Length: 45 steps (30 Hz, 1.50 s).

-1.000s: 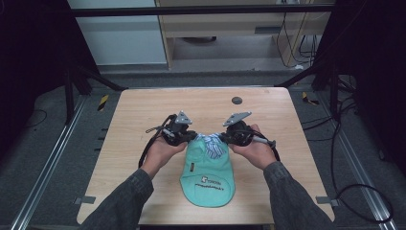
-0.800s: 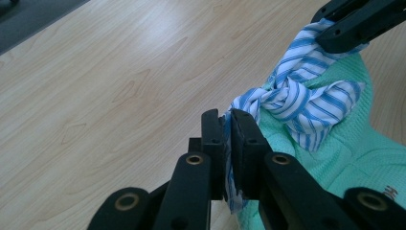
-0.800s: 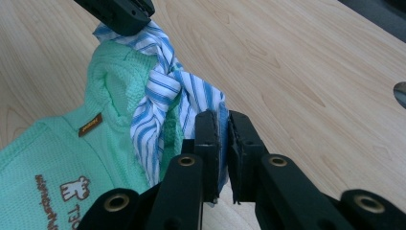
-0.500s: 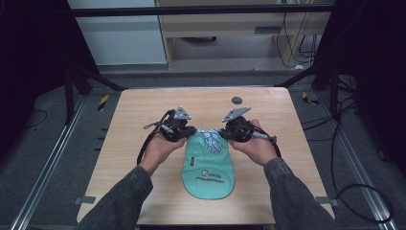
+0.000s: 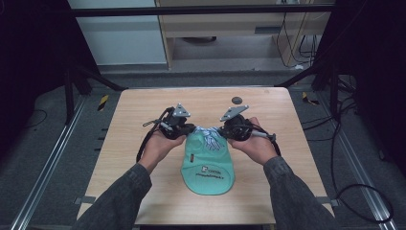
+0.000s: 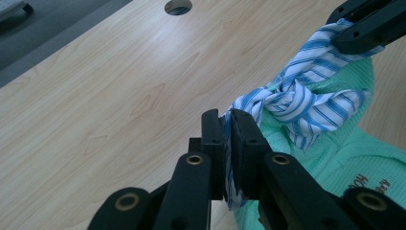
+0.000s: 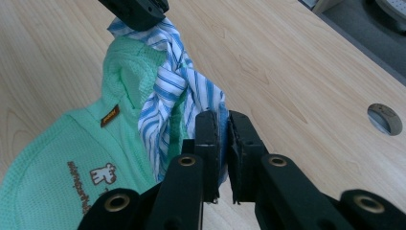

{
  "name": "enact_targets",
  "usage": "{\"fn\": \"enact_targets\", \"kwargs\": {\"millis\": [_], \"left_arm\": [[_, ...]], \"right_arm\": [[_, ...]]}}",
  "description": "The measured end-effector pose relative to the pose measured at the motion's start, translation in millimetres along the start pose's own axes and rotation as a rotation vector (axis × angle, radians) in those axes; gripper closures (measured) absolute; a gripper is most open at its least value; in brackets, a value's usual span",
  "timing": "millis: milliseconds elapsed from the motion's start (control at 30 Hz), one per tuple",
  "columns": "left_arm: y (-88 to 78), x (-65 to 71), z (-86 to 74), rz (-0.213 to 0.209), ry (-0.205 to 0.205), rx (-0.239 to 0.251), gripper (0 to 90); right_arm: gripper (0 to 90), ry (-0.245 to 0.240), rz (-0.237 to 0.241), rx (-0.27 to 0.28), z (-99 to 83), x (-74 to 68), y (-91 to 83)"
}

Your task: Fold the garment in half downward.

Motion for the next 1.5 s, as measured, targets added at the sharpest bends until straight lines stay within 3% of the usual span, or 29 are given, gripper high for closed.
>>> {"fn": "enact_targets", "kwargs": {"millis": [200, 467, 967, 1167, 1500], "left_arm": [[-1.5, -0.9, 5.3, 0.019, 0.019, 0.013, 84.8], [4.7, -0.7, 5.0, 0.04, 0.044, -0.009, 84.8], [6.2, -4.6, 17.0, 0.059, 0.04, 0.016, 84.8], [6.8, -8.2, 22.3, 0.09, 0.048, 0.02, 84.8], [13.5, -16.2, 30.4, 0.101, 0.017, 0.03, 84.8]], "right_arm": [[83.6, 0.001, -0.013, 0.006, 2.9, 6.0, 0.2], [83.7, -0.019, -0.039, -0.01, 1.8, 9.8, 4.7], [83.8, -0.004, -0.063, 0.004, 6.5, 21.9, 3.1], [83.8, -0.002, -0.073, 0.012, 11.1, 26.9, 4.0], [83.8, 0.015, -0.1, 0.015, 15.2, 39.2, 12.2]]}}
Point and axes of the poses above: each handheld gripper's, and its own axes: y roughly forward along the jaws, z roughly out of its top, x roughly to its right, the point moved 8 cm from there along y, roughly forward along the jaws, and after that the axes turned 1 degree about z, right-handed, at the moved point
